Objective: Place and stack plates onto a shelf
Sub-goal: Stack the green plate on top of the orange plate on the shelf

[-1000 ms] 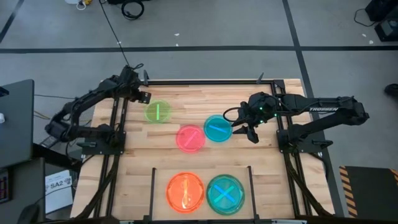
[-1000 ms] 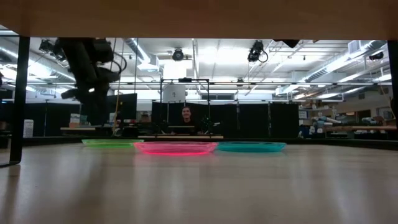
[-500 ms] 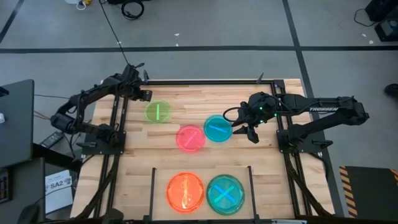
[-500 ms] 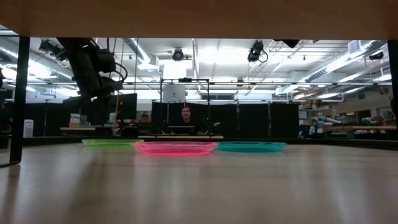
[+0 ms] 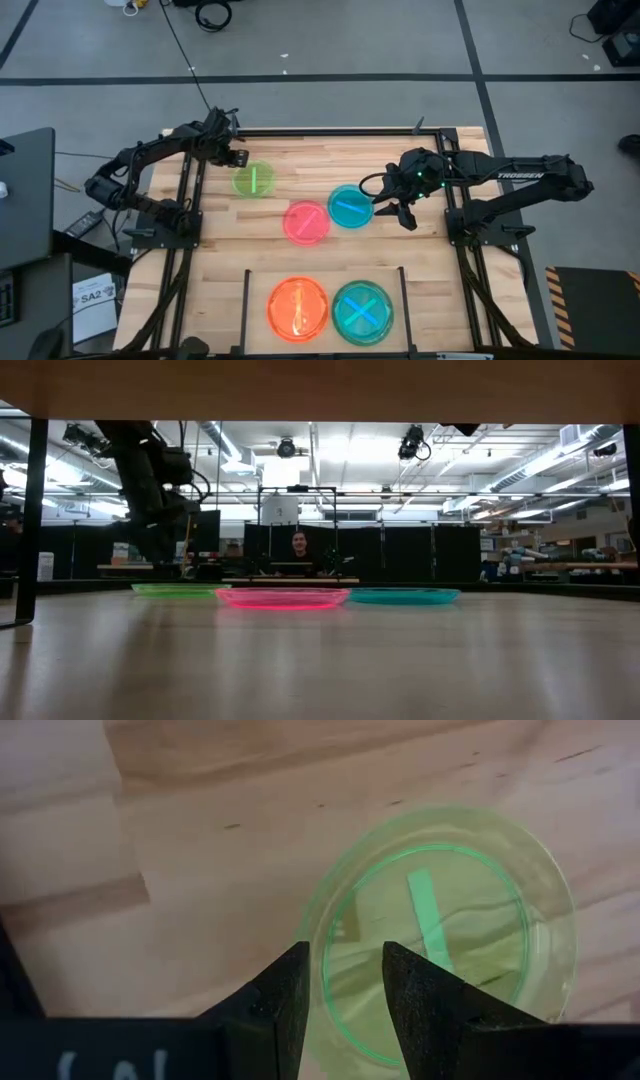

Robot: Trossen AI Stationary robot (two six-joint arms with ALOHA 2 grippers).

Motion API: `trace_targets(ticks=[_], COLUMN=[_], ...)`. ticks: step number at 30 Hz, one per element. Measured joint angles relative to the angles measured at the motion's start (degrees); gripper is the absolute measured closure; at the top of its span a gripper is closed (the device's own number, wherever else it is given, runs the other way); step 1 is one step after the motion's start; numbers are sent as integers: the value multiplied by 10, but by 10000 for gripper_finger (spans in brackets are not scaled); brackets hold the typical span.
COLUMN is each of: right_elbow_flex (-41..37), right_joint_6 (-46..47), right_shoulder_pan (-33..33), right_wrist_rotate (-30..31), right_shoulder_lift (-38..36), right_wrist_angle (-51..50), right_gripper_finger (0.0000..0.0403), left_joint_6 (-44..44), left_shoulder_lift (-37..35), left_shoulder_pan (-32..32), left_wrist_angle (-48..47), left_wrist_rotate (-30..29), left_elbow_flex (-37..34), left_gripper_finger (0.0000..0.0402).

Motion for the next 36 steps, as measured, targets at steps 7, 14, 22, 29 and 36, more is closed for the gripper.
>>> trace_targets(ticks=[7,14,22,29,36], right_elbow_flex=[0,0,0,0,0], right_joint_6=[0,0,5,4,4], right_shoulder_pan=[0,0,0,0,0], right_wrist_rotate=[0,0,0,0,0], right_shoulder_lift=[0,0,0,0,0], right_wrist_angle=[0,0,0,0,0], right_gripper_finger=[233,233,233,233,233], left_joint_6=[-49,-96,-137,-166,-184], left_shoulder_lift=[23,24,24,24,24], left_shoulder_pan=[-25,-37,-56,-64,-72], left_wrist_angle=[-3,-22,-85,-93,-80], left_wrist_rotate=[-25,-65,-66,-65,-65], left_elbow_flex=[0,0,0,-3,-50], left_gripper_finger=[267,267,267,267,267])
